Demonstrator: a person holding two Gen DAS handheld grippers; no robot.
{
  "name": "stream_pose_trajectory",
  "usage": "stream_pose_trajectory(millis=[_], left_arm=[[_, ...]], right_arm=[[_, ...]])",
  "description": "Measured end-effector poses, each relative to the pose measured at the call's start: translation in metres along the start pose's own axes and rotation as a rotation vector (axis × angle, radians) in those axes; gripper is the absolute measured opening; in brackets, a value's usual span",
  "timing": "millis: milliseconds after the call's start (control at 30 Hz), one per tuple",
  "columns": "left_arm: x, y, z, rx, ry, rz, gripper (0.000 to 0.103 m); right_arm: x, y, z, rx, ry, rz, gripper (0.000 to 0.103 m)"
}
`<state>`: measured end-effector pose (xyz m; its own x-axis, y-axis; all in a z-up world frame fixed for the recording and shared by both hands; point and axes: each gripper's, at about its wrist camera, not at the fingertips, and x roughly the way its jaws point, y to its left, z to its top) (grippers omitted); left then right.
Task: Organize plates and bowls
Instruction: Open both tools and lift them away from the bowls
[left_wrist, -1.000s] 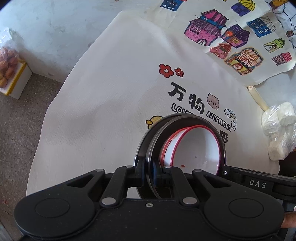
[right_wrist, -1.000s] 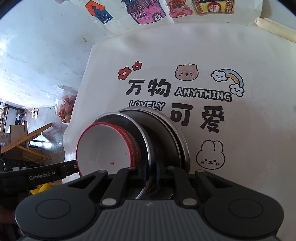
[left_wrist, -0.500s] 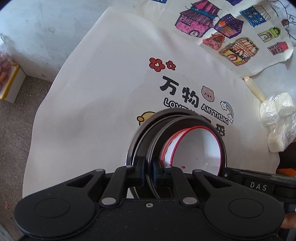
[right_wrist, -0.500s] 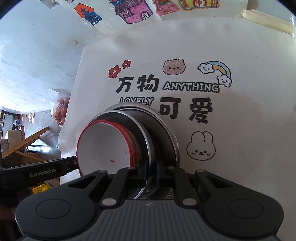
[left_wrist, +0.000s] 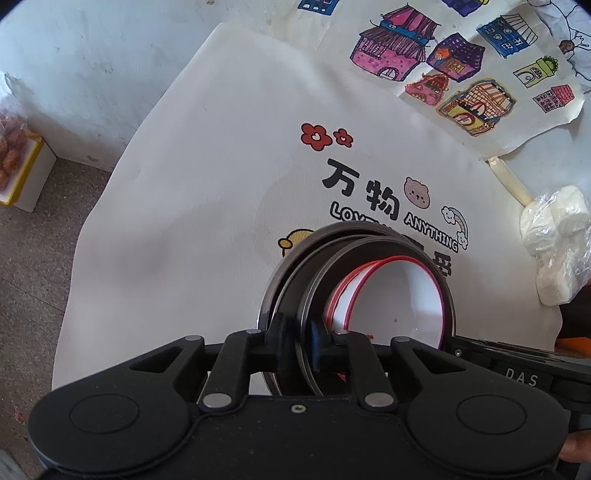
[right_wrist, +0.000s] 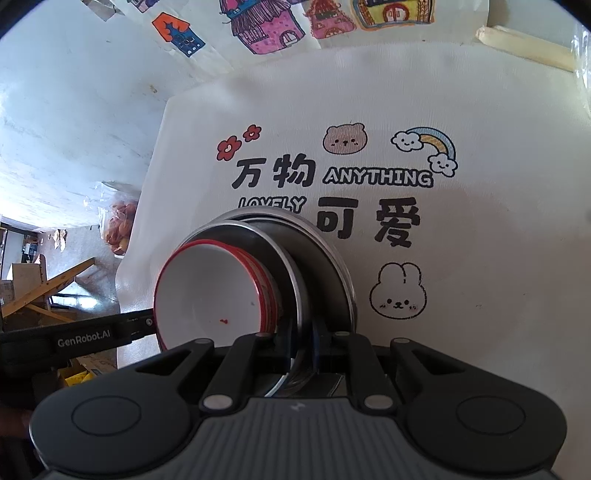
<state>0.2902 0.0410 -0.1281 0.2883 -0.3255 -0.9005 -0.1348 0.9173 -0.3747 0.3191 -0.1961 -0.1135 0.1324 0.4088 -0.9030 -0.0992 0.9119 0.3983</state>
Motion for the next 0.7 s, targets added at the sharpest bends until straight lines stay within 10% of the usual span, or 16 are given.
stream_pose_trajectory(millis=[700], left_arm=[[-0.069, -0.016, -0.038, 0.131, -0.258, 0.076, 0.089]], right_arm=[[-0.057, 0.006, -0.058, -0.025, -0.253, -0.015, 0.058]])
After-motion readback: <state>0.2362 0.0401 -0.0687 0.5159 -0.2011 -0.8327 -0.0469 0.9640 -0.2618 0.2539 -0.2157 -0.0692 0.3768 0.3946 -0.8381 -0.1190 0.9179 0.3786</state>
